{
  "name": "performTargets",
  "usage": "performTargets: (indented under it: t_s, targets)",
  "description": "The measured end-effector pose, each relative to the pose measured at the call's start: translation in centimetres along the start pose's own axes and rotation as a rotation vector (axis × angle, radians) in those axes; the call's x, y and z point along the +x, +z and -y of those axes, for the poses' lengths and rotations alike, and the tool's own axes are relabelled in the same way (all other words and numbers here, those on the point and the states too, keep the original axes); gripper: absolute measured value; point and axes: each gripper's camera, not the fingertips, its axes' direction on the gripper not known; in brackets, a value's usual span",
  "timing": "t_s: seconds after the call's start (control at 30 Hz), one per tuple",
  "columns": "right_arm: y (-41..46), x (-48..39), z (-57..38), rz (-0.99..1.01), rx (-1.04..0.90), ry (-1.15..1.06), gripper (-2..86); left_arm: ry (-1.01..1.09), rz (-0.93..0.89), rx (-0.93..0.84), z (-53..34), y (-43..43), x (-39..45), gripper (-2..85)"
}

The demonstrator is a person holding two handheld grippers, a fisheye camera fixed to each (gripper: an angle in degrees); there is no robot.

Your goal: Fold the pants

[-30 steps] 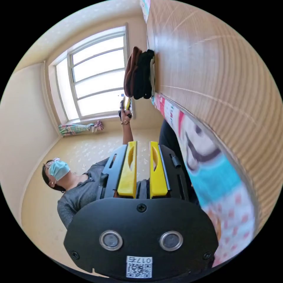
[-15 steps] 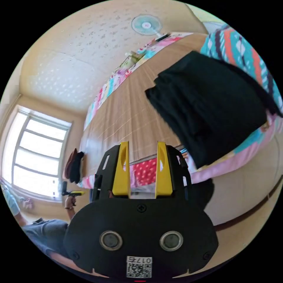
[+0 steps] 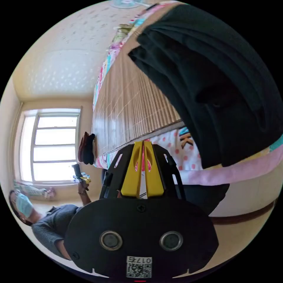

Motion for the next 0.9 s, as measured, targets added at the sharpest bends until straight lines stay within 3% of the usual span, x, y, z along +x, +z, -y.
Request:
performTargets:
  t_s: [0.13,0.2,0.27,0.33,0.4,0.5,0.7,0.9]
  targets:
    - [-2.1,-3.1,-3.2,-0.192,0.36,-0.045,2.4,-0.03,-0.006,0.039,-0.9,-1.0,-1.7,-1.0]
    - [-2.2,-3.3,-3.7,-0.416,0.456,0.019,5.1,-0.036,-0.019,0.065,-1.3,-1.4,-2.7,-1.0]
    - [-0.7,-2.6,-2.9,-0.563,0.43,0.061,12.0,-0.033,-0.02,0.078,-1.4,-1.4,-3.4,-1.0]
    - [2.7,-1.1,-1.8,-0.675,0.331,0.051,13.4,-0.026,-0.029,0.085,-1.3,-1.1,-4.2,-1.0]
    - [8.7,0.9,-0.7,-0.817,0.147,-0.024,12.1,-0.026,-0.064,0.083,-0.9,-0.4,-5.4,-1.0]
    - [11.4,-0.6,-1.1,-0.865,0.104,-0.067,6.9,-0.009,-0.087,0.073,-0.3,0.6,-6.3,-1.0]
    - [15.3,-9.0,-2.1,-1.311,0.224,-0.219,3.1,0.03,-0.07,0.01,0.4,2.6,-7.6,-1.0]
    - [16.4,-17.0,-5.3,-1.389,0.408,-0.371,1.4,0.049,-0.067,0.044,-0.7,3.3,-9.4,-1.0]
